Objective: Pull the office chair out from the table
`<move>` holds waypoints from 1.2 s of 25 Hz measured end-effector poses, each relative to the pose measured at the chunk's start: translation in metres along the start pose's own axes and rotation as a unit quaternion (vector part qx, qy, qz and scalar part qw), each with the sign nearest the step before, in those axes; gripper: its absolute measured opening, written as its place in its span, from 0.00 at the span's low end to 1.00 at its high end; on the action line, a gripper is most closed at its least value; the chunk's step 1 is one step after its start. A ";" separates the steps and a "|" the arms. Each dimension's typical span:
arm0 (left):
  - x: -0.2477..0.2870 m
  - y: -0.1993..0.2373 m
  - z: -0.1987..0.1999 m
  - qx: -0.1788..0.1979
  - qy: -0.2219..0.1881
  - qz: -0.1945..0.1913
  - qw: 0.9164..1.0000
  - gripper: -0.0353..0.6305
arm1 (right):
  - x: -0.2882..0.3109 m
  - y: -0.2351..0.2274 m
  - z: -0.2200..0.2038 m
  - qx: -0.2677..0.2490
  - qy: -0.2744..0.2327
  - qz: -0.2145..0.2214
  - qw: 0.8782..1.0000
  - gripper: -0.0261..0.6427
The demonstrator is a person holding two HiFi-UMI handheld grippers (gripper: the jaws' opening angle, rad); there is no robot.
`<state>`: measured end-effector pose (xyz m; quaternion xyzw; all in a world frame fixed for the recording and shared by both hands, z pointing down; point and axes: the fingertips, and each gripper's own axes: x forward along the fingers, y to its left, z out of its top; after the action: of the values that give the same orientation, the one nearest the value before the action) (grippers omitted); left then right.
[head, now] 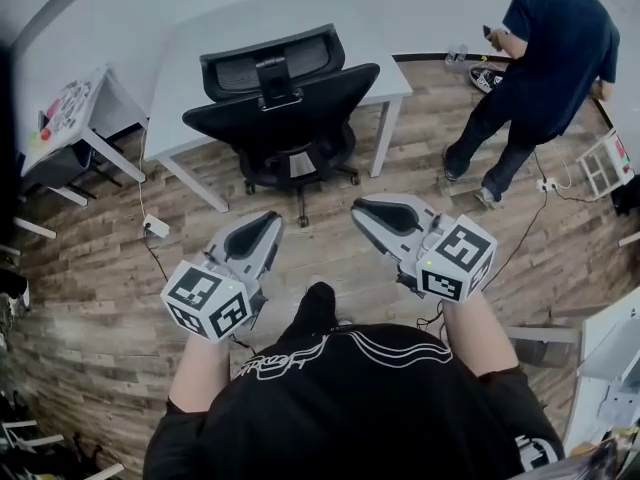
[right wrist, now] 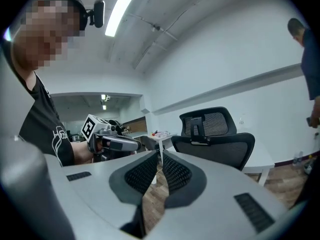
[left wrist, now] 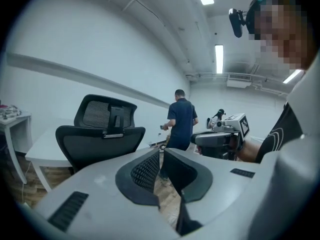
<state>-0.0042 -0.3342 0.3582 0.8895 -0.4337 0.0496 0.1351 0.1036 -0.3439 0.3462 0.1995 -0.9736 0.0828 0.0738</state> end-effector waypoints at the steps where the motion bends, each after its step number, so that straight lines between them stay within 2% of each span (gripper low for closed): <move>1: 0.002 0.011 0.000 0.006 0.004 0.011 1.000 0.07 | 0.006 -0.006 0.000 -0.004 0.004 -0.004 1.000 0.10; 6: 0.017 0.074 0.006 0.037 0.019 0.058 0.997 0.07 | 0.035 -0.050 0.003 -0.009 0.026 -0.039 0.999 0.10; 10: 0.032 0.126 0.021 0.080 0.024 0.094 0.992 0.14 | 0.060 -0.088 0.015 -0.023 0.033 -0.060 0.997 0.10; 15: 0.047 0.194 0.035 0.121 0.039 0.126 0.984 0.23 | 0.087 -0.147 0.031 -0.069 0.052 -0.129 0.988 0.11; 19: 0.055 0.244 0.039 0.136 0.053 0.155 0.977 0.29 | 0.104 -0.186 0.028 -0.116 0.089 -0.153 0.977 0.22; 22: 0.060 0.274 0.040 0.189 0.079 0.177 0.963 0.36 | 0.114 -0.209 0.027 -0.136 0.106 -0.158 0.972 0.37; 24: 0.066 0.290 0.036 0.238 0.112 0.185 0.947 0.37 | 0.117 -0.228 0.028 -0.169 0.126 -0.177 0.961 0.41; 26: 0.070 0.305 0.028 0.263 0.140 0.190 0.936 0.38 | 0.122 -0.245 0.027 -0.208 0.151 -0.197 0.946 0.44; 30: 0.076 0.323 0.020 0.282 0.157 0.190 0.927 0.38 | 0.131 -0.275 0.016 -0.265 0.197 -0.231 0.915 0.45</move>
<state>-0.2116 -0.5872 0.4183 0.7727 -0.5358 0.3336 -0.0674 0.0930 -0.6452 0.3896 0.3719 -0.8523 -0.1601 0.3311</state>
